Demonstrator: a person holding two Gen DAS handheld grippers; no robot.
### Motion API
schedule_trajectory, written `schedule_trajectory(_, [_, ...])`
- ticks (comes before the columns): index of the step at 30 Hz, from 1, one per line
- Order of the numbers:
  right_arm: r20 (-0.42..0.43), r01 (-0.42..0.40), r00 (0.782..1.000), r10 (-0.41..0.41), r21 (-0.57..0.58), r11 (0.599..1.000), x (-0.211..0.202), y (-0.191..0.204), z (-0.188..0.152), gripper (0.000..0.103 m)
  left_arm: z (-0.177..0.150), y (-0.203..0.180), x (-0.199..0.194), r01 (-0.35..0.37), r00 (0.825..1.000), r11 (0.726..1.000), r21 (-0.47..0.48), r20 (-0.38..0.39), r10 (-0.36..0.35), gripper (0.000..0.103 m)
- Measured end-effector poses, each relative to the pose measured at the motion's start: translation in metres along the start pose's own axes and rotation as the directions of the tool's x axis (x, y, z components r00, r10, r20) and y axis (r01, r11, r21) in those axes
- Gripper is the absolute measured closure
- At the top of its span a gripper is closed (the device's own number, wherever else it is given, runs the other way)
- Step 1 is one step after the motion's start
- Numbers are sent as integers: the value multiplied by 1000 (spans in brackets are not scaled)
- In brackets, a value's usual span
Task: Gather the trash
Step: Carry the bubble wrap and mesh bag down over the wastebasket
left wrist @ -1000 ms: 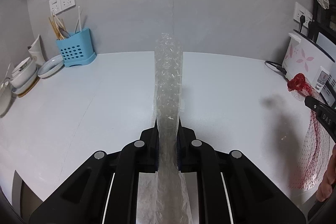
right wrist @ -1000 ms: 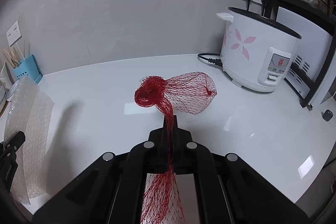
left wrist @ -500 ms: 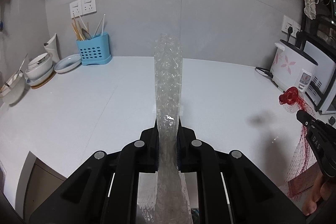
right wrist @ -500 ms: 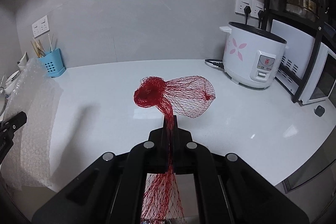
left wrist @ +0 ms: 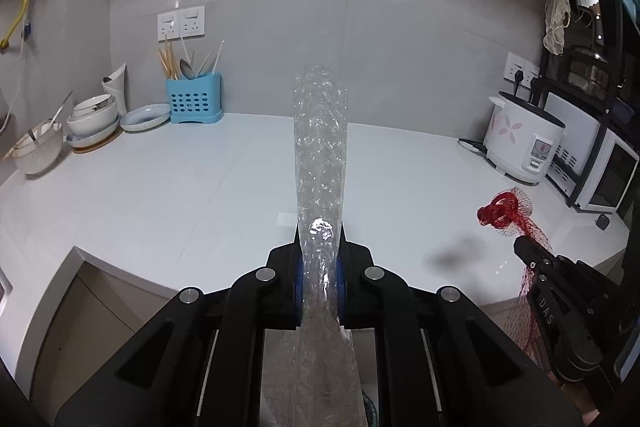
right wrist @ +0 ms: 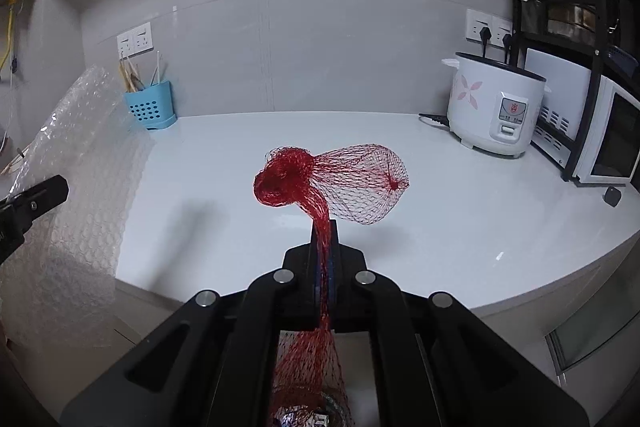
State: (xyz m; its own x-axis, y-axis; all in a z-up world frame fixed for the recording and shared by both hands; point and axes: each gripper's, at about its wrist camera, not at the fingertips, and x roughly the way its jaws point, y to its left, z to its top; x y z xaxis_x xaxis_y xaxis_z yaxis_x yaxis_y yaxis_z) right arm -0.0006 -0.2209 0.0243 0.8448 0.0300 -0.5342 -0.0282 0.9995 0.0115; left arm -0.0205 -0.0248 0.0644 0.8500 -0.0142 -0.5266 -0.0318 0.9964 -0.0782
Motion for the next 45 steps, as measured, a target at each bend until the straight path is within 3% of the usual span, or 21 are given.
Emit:
schedule_trajectory(13, [-15,-65,998,65,0,998,-41,21,-77,102,-71,15,-45,33,999,999,-41,-10,-34,92])
schedule_trajectory(31, [-111,-145,984,140,-44,988,-82,35,-197,102,-191,29,-49,35,993,999,-36,-111,-39,92])
schedule_trajectory(37, [-132,-153,980,147,-35,988,-79,39,-230,102,-222,31,-38,44,988,998,-42,-149,-50,92])
schedule_trajectory(45, [-201,-131,972,122,-32,991,-32,46,-278,102,-270,36,14,38,975,998,-58,-217,-50,92])
